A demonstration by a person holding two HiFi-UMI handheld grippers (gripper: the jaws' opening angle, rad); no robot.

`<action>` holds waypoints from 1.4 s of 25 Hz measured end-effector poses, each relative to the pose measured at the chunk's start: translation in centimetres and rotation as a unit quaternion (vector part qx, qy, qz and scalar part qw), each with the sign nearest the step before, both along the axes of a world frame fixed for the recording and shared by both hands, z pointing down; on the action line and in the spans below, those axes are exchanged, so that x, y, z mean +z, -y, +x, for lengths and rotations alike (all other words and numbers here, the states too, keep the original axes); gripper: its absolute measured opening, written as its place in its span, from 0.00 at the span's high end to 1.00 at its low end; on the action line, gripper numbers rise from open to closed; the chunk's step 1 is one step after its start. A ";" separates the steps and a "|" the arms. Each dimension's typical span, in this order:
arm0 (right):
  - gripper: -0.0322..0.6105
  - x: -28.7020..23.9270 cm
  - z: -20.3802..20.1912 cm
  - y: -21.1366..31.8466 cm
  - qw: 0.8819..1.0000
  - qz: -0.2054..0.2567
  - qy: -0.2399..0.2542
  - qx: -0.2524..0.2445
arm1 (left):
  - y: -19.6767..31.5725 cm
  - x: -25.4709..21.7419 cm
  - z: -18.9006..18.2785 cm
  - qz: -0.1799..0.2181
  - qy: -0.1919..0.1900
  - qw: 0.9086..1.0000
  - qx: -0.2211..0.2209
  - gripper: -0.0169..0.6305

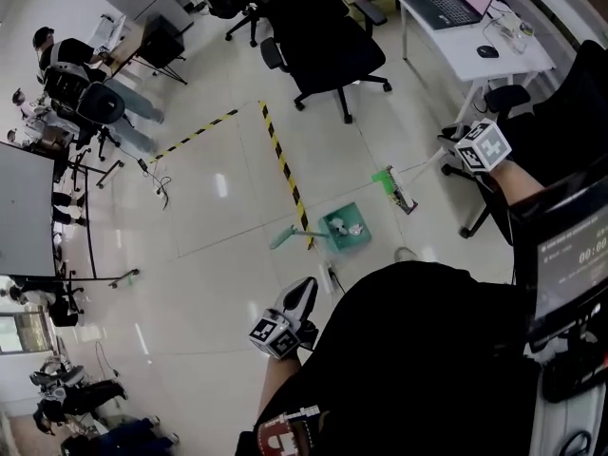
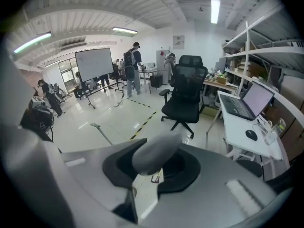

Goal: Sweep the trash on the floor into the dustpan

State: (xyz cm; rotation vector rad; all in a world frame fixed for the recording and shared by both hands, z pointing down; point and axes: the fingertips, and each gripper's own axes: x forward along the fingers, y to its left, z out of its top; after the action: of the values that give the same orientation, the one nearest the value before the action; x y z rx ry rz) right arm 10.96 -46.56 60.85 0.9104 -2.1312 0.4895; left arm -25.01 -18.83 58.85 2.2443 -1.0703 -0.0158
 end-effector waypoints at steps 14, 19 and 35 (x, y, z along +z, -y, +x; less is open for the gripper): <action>0.84 7.7 -6.3 7.5 0.999 -0.025 -0.004 -0.044 | 2.6 2.2 -0.5 -0.052 0.008 0.998 -0.044 0.97; 0.84 8.5 -10.9 7.6 0.998 -0.033 0.028 -0.042 | 0.9 3.0 -3.4 -0.062 0.006 0.996 -0.058 0.97; 0.85 5.5 -22.4 3.4 0.989 -0.052 0.104 -0.090 | -2.6 3.0 -9.1 -0.059 -0.002 0.994 -0.090 0.97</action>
State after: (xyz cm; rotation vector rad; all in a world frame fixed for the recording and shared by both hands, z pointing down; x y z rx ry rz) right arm -11.43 -49.97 66.38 0.6232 -2.3258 0.6205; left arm -34.07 -16.20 61.84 2.0355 -1.2362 -0.0325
